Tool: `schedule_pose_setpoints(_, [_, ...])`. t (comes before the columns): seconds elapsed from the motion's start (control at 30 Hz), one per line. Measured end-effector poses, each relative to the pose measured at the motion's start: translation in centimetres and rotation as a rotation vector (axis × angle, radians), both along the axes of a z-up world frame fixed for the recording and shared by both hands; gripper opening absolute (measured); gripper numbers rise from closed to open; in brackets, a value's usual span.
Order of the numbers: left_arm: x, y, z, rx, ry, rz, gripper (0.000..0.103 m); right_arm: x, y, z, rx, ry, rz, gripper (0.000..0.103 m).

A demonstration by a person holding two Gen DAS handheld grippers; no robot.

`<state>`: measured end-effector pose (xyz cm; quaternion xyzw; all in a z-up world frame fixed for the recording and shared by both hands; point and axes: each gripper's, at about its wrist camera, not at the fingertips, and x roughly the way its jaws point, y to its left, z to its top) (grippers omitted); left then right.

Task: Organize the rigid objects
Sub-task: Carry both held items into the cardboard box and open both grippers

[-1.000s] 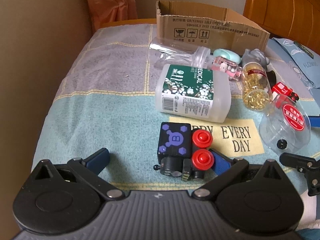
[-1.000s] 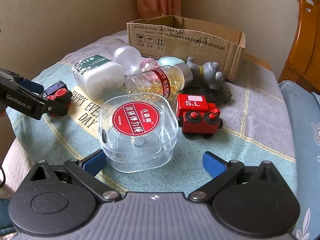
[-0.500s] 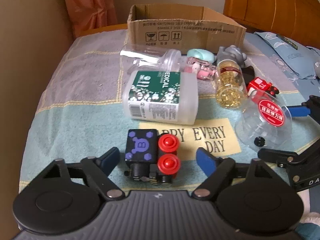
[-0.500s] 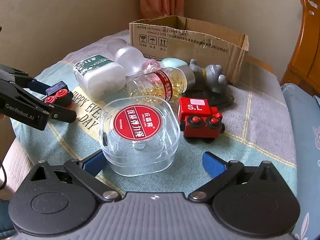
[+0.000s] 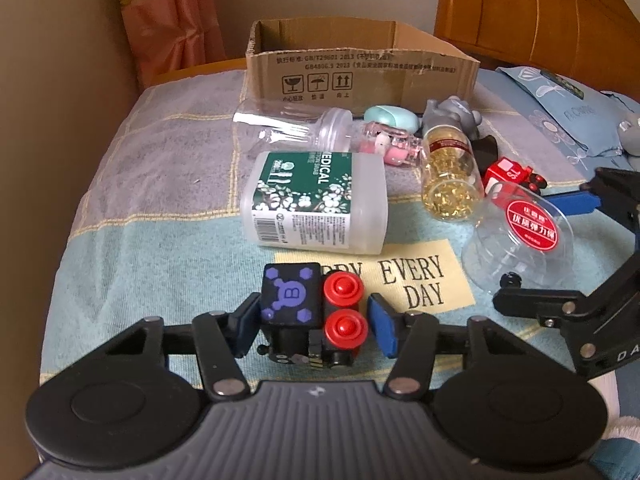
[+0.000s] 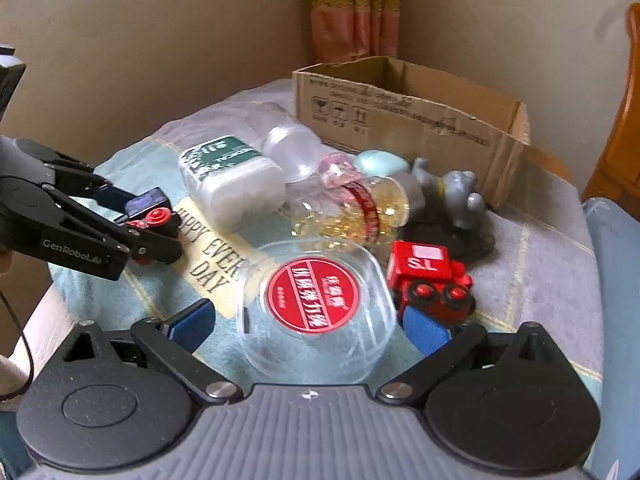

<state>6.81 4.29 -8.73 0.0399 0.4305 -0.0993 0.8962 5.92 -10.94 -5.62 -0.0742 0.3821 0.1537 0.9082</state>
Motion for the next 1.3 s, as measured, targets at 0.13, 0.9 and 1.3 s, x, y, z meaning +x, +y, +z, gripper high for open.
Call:
schedule_pose_setpoints(0.13, [0.1,0.2,0.0,-0.004,0.001,-0.005,0.055,0.5,0.4,-0.2,-0.023,0.001,0.026,0.099])
schedule_pose_setpoints(0.9, [0.5,1.2,2.6,0.021,0.05,-0.114,0.049,0.5,0.1,3.2,-0.044,0.037,0.05,0.082])
schedule_pose_setpoints(1.3, [5.4,0.3,9.5,0.013,-0.029,-0.225,0.049,4.2,-1.9,9.2,-0.02,-0.069,0.023,0.082])
